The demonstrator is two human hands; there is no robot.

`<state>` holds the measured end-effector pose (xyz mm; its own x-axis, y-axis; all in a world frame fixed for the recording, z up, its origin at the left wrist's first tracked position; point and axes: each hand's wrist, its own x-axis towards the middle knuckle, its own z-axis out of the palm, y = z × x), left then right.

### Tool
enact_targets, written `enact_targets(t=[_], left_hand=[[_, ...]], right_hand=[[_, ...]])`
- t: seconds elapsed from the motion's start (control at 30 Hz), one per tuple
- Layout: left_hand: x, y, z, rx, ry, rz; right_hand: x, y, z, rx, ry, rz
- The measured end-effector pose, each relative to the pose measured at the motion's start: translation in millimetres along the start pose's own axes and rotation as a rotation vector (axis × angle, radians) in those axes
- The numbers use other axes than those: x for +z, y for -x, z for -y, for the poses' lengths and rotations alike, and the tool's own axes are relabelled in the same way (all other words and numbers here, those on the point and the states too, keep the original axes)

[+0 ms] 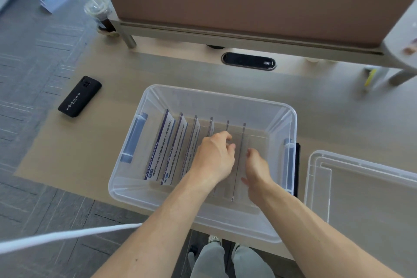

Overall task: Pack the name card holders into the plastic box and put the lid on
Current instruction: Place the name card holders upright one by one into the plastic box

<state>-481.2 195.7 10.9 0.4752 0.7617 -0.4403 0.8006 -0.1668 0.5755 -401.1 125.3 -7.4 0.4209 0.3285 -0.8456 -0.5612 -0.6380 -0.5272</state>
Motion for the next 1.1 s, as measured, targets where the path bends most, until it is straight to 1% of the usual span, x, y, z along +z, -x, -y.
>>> enact_targets(t=[0.17, 0.27, 0.33, 0.37, 0.4, 0.5, 0.63, 1.1], left_hand=[[-18.2, 8.8, -0.3, 0.030, -0.002, 0.007], [-39.1, 11.5, 7.9, 0.024, -0.018, -0.080], [-54.2, 8.6, 23.0, 0.013, -0.127, -0.169], [-60.7, 6.2, 31.9, -0.004, -0.206, -0.189], [-65.4, 4.1, 40.6, -0.036, -0.279, -0.178], [-67.1, 2.4, 52.6, -0.098, -0.418, -0.073], [-56.0, -1.3, 57.2, -0.090, -0.480, -0.023], [-46.9, -10.4, 68.1, -0.078, -0.429, -0.066]], right_hand=[[-3.1, 26.4, 16.7, -0.043, 0.009, 0.040], [-6.3, 42.6, 25.6, -0.078, 0.050, 0.043], [-8.1, 43.3, 27.1, -0.102, 0.108, 0.035], [-8.4, 41.6, 26.5, -0.108, 0.143, 0.030], [-7.8, 40.2, 24.7, -0.108, 0.176, 0.028], [-5.1, 35.2, 14.0, -0.100, 0.223, 0.024], [-2.7, 28.2, 1.5, -0.105, 0.265, 0.017], [-0.1, 13.1, -8.2, -0.138, 0.301, -0.011]])
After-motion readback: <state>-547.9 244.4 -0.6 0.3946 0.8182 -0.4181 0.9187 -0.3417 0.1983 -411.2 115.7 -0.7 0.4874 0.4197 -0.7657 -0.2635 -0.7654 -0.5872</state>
